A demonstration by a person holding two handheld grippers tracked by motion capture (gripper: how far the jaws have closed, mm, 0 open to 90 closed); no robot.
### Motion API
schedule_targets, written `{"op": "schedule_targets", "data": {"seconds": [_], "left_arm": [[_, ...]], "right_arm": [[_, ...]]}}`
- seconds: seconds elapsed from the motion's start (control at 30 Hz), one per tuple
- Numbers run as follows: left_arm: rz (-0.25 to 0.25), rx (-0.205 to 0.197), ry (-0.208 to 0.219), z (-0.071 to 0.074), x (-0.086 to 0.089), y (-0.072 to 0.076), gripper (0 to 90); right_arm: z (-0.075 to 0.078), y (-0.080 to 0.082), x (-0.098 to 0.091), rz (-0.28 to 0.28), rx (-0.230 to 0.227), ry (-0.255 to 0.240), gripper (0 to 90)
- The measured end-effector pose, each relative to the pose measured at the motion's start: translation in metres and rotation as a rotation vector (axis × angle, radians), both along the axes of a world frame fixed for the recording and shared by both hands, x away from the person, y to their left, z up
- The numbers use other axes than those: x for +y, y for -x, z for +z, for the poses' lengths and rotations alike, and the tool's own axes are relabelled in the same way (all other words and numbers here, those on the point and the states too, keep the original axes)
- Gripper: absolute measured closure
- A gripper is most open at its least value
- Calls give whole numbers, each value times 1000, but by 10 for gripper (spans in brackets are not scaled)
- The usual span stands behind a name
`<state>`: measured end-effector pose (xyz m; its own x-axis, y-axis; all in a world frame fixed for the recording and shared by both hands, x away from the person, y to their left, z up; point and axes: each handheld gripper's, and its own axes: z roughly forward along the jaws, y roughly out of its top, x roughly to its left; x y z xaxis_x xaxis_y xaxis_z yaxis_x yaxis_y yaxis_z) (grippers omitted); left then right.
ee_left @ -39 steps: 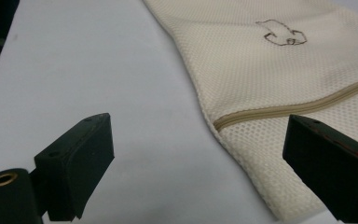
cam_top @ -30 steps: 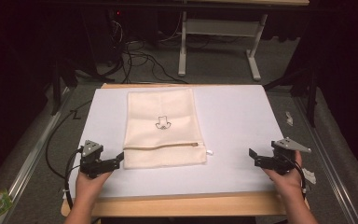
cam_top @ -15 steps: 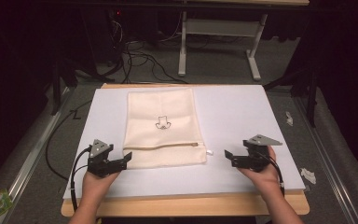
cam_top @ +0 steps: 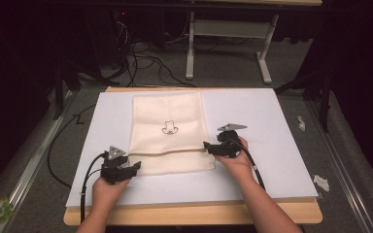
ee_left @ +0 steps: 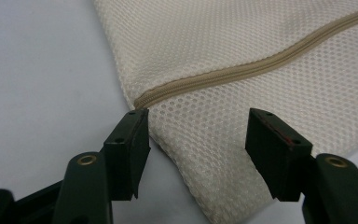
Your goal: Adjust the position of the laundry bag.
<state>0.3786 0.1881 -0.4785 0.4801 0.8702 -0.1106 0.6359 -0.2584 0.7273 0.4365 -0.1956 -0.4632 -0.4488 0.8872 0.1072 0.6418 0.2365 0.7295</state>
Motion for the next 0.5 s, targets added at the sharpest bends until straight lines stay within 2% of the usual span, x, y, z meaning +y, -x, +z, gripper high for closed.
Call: {"op": "schedule_targets", "data": {"seconds": [0.03,0.07,0.13,0.17,0.2,0.23,0.27,0.3,0.33,0.37,0.4,0.43,0.5], "left_arm": [[-3,7,-7,-1,-1,-1,413],[-3,-1,-15,-2,-1,0,440],[3,-10,-34,-2,-2,0,456],[7,-19,-46,-2,-2,0,544],[6,-21,-48,-2,-1,0,544],[-1,-17,-39,-2,0,0,579],[-11,-15,-34,-2,1,1,694],[-16,-20,-43,-2,1,2,694],[-29,-20,-41,-2,1,2,799],[-39,-20,-35,-2,0,2,799],[-48,-15,-36,-1,0,3,834],[-49,-15,-39,-1,-1,3,852],[-57,-21,-54,0,-3,5,862]], "right_arm": [[-3,-5,2,-4,19,0,331],[-7,-12,5,-16,46,-12,339],[-8,-15,6,-15,54,-16,359],[-10,-16,9,-18,67,-20,408],[-10,-16,9,-18,67,-20,408],[-11,-16,11,-8,70,-21,461],[-12,-14,16,5,53,18,584],[-12,-14,16,5,53,18,584],[-12,-9,21,20,27,83,746],[-12,-9,21,20,27,83,746],[-11,-8,22,30,22,94,822],[-9,-7,22,35,27,98,858],[-8,-5,20,41,36,89,875]]}}
